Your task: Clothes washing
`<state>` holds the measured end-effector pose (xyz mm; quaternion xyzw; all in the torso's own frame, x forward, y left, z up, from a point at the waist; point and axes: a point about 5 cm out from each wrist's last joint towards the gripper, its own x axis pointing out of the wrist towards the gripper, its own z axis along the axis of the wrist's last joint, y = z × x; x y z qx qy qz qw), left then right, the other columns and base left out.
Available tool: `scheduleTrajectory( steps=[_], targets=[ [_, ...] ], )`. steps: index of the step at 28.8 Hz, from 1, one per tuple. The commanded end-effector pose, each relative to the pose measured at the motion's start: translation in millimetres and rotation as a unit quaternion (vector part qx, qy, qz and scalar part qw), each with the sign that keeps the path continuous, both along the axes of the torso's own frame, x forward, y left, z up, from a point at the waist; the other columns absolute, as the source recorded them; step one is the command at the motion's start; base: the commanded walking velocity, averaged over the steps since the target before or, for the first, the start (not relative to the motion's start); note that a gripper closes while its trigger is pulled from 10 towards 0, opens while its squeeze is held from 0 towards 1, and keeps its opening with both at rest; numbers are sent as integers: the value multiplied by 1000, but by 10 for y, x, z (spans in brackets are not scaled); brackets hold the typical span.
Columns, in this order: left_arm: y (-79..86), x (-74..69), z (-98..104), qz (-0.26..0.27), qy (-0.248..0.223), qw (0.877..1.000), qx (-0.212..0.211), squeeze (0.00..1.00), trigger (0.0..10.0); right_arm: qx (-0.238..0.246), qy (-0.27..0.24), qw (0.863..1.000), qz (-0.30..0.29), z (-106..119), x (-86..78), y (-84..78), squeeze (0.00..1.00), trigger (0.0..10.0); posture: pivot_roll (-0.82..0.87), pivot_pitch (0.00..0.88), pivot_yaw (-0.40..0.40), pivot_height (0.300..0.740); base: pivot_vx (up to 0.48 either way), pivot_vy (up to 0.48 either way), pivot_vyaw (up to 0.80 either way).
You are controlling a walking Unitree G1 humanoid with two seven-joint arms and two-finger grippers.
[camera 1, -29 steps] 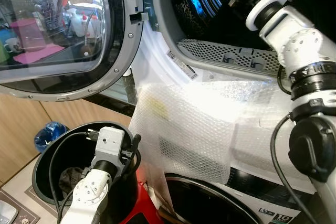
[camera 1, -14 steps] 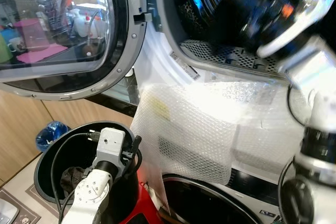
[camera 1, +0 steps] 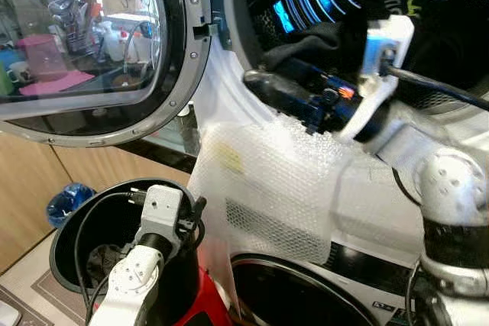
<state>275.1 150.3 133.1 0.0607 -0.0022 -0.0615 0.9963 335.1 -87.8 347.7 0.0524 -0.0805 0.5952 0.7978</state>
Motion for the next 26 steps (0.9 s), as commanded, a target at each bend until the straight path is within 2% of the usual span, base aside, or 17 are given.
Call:
scheduleTrajectory(
  steps=[1, 5, 6, 7, 8, 10, 11, 13, 15, 18, 19, 20, 21, 22, 24, 25, 26],
  targets=[
    [19, 17, 17, 2, -4, 1000, 4, 0, 10000, -11, -37, 999, 0, 124, 65, 17, 0, 10000, -8, 0, 79, 740, 0, 0, 0],
    [17, 8, 18, 0, -4, 1000, 5, 0, 10000, 12, -55, 995, -88, 459, 328, -94, 0, 10000, -1, 0, 82, 740, 0, 0, 0],
    [20, 4, 20, -1, -4, 1000, 5, 0, 10000, 35, -52, 986, -153, 627, 432, -169, 0, 10000, 7, 0, 83, 740, 0, 0, 0],
    [33, 0, 23, 2, -4, 1000, 6, 0, 10000, 93, -11, 934, -345, 874, 608, -450, 0, 10000, 11, 0, 80, 740, 0, 0, 0],
    [36, -1, 23, 3, -4, 1000, 7, 0, 10000, 108, 3, 894, -435, 926, 650, -618, 0, 10000, 11, 0, 80, 740, 0, 0, 0],
    [36, -6, 18, 4, -4, 1000, 6, 0, 10000, 145, 1, 788, -599, 1037, 625, -1126, 0, 10000, 11, 0, 73, 740, 0, 0, 0],
    [36, -6, 18, 4, -4, 1000, 6, 0, 10000, 145, 1, 788, -599, 1037, 625, -1126, 0, 10000, 11, 0, 73, 740, 0, 0, 0],
    [28, -16, 11, 5, -3, 1000, 5, 0, 10000, 204, 9, 734, -648, 1103, 547, -1439, 0, 10000, 14, 0, 67, 740, 0, 0, 0],
    [20, -30, 2, 6, -2, 1000, 4, 0, 10000, 227, 10, 713, -664, 1092, 513, -1584, 0, 10000, 14, 0, 65, 740, 0, 0, 0],
    [20, -40, -5, 8, 0, 1000, 1, 0, 10000, 202, 4, 700, -685, 979, 543, -1635, 0, 10000, 11, 0, 67, 740, 0, 0, 0],
    [16, -39, -8, 7, 1, 1000, 1, 0, 10000, 179, 16, 707, -684, 852, 601, -1601, 0, 10000, 3, 0, 73, 740, 0, 0, 0],
    [14, -37, -8, 5, 1, 1000, 2, 0, 10000, 159, 35, 721, -673, 708, 666, -1541, 0, 10000, 1, 0, 76, 740, 0, 0, 0],
    [10, -29, 3, 2, 0, 1000, 2, 0, 10000, 114, 76, 768, -626, 416, 792, -1324, 0, 10000, 0, 0, 79, 740, 0, 0, 0],
    [14, -26, 6, 2, -1, 1000, 3, 0, 10000, 91, 86, 789, -602, 294, 835, -1208, 0, 10000, 2, 0, 82, 740, 0, 0, 0],
    [19, -24, 7, 3, -1, 1000, 3, 0, 10000, 77, 89, 798, -591, 222, 859, -1137, 0, 10000, 1, 0, 83, 740, 0, 0, 0],
    [27, -24, 8, 3, 0, 1000, 4, 0, 10000, 79, 100, 818, -561, 159, 882, -1014, 0, 10000, 4, 0, 85, 740, 0, 0, 0],
    [30, -24, 9, 3, -1, 1000, 4, 0, 10000, 85, 104, 825, -549, 154, 886, -976, 0, 10000, 5, 0, 86, 740, 0, 0, 0]
  ],
)
